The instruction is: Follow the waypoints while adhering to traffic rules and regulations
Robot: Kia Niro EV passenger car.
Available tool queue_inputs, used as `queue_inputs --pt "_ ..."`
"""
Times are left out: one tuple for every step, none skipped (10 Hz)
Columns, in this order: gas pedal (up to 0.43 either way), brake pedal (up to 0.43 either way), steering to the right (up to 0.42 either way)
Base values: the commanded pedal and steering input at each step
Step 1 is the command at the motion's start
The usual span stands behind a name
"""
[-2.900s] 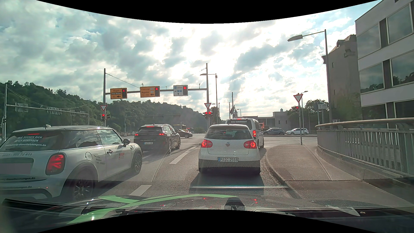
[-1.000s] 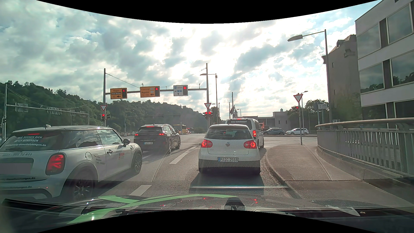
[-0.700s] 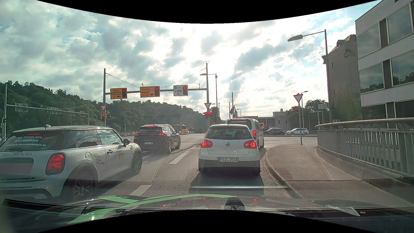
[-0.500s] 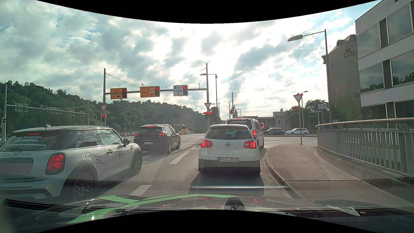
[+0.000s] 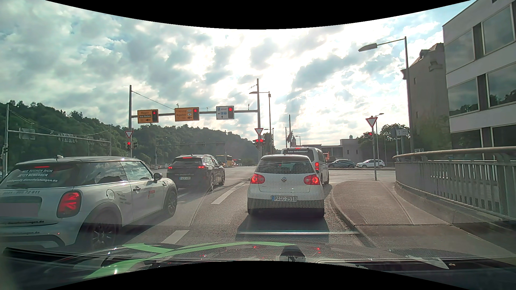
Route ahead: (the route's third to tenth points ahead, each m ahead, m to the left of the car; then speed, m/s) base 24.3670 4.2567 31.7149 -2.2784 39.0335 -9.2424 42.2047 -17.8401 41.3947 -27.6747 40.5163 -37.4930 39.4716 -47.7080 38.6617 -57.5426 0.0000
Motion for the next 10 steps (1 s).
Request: queue_inputs --pt "0.0 0.47 0.009" --pt "0.0 0.463 0.009" --pt "0.0 0.463 0.009" --pt "0.0 0.463 0.009" --pt "0.0 0.463 0.009" --pt "0.0 0.463 0.009" --pt "0.0 0.463 0.009" --pt "0.0 0.463 0.009" --pt "0.0 0.463 0.009" --pt "0.0 0.463 0.009"
